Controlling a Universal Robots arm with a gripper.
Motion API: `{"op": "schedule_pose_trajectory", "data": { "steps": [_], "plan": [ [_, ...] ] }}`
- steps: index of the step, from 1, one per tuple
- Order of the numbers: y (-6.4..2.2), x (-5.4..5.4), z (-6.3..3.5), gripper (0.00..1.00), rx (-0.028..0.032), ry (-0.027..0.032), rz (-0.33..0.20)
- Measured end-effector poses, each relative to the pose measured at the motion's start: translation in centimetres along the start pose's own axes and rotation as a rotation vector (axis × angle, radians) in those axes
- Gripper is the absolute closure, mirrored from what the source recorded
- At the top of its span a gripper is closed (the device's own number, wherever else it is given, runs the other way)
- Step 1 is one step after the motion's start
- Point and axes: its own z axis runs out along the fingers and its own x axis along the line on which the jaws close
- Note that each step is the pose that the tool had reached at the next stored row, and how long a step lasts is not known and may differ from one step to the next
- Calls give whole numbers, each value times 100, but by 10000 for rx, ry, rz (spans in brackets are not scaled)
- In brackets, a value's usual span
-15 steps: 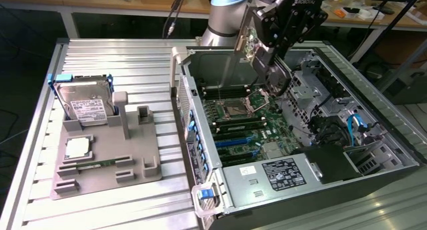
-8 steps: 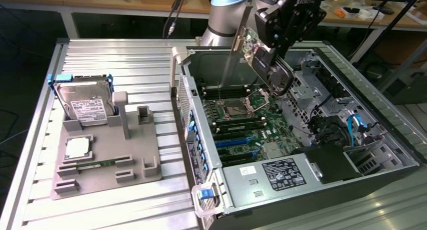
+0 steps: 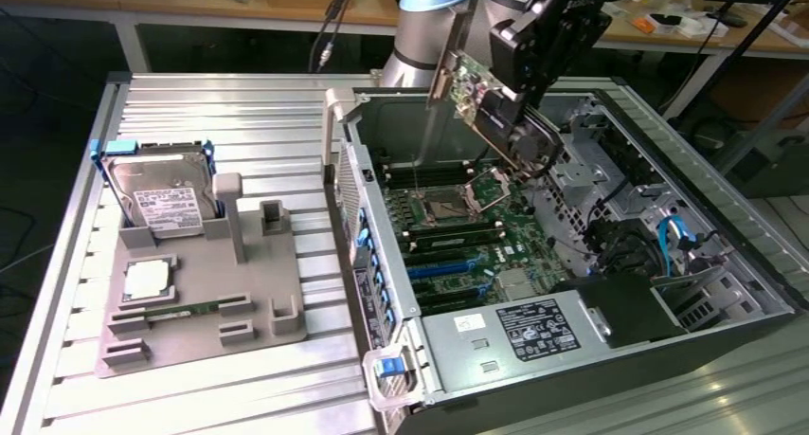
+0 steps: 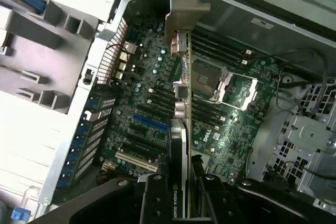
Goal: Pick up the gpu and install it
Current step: 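Pick up the gpu and move the gpu toward the slot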
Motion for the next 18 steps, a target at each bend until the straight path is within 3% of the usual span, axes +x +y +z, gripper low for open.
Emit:
{"op": "schedule_pose_trajectory", "data": {
  "steps": [12,15,18],
  "plan": [
    [-7,-14,6,73,-36,28,-2141],
    [-9,-21,14,73,-40,25,-2199],
    [-9,-21,42,73,-32,21,-1699]
  ]
}}
